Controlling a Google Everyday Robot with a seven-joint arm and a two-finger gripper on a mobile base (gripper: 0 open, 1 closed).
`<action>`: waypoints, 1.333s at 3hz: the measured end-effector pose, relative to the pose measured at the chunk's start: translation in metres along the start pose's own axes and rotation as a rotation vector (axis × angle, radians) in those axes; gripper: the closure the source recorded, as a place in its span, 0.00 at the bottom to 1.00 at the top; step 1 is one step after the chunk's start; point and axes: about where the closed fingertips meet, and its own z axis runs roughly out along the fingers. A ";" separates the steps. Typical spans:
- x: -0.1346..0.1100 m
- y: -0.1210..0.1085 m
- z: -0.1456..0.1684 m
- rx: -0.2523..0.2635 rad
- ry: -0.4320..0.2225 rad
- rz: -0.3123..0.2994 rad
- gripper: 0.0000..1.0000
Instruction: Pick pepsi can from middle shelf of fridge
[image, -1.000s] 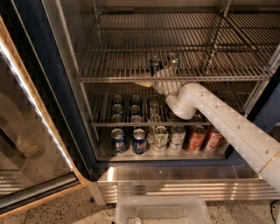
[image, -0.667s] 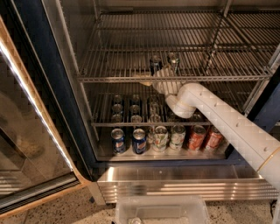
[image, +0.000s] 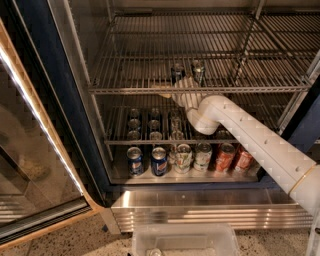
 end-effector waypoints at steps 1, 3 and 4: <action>0.004 0.000 0.003 0.026 0.013 -0.001 0.14; 0.009 -0.002 0.010 0.065 0.029 0.004 0.13; 0.010 -0.004 0.015 0.079 0.031 0.004 0.12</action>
Offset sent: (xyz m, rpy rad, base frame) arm 0.0080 -0.0031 -0.0118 -0.0128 0.0242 -0.0867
